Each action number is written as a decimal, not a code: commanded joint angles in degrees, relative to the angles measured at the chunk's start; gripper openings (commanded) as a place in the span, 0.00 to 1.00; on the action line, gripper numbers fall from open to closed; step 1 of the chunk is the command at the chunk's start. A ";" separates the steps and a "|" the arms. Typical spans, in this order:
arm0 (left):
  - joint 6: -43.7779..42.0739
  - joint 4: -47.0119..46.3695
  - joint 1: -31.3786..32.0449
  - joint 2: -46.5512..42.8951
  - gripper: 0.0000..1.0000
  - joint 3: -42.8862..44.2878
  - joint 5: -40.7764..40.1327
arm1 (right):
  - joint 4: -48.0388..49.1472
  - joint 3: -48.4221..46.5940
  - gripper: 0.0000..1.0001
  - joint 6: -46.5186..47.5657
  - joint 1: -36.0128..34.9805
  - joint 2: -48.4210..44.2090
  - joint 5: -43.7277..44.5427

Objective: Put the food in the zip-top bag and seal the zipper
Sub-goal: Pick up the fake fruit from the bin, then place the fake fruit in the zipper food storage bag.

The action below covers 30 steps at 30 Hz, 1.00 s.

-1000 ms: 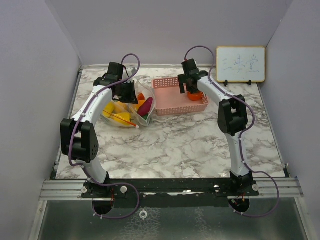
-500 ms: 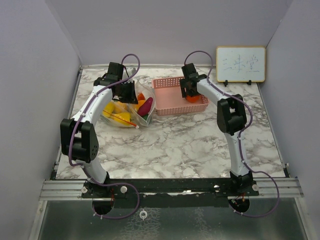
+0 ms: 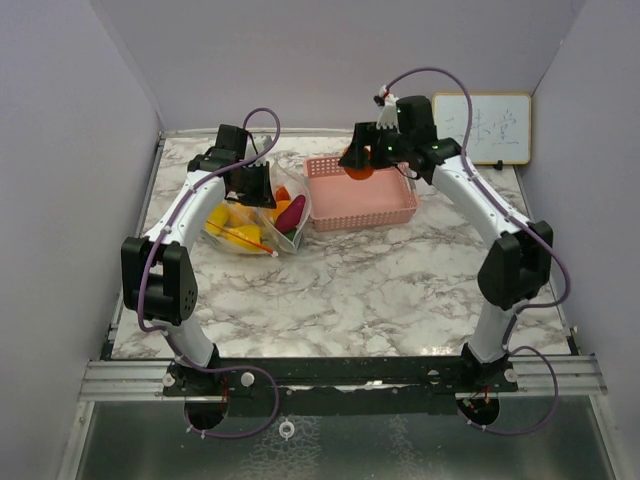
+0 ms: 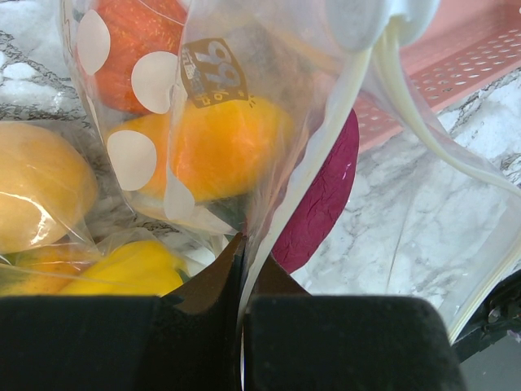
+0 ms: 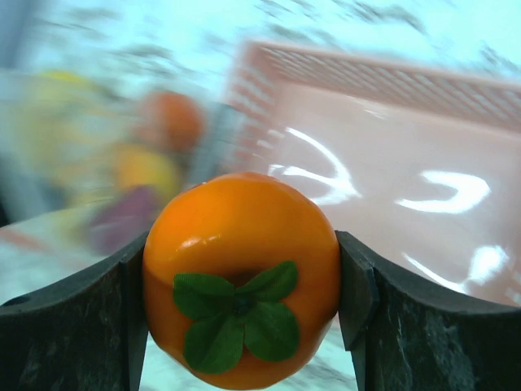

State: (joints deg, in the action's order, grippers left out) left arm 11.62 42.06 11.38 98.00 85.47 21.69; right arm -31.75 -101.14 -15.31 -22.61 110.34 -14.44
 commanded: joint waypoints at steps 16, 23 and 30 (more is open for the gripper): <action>0.62 -0.67 0.40 0.23 0.00 2.94 4.94 | 21.72 4.64 0.42 -14.67 -14.04 -0.21 -18.60; 1.32 -1.54 0.40 -0.44 0.00 0.54 5.79 | 16.84 0.26 0.79 -11.67 -14.02 3.37 -10.38; 1.63 -2.34 0.40 -0.44 0.00 -0.36 6.04 | 16.32 -0.72 1.00 -10.81 -14.03 -0.50 -7.90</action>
State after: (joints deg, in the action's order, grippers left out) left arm 12.60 40.99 11.49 99.68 85.45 25.61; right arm -14.20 -100.14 -27.46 -36.53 113.45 -26.83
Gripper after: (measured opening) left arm 0.010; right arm 0.994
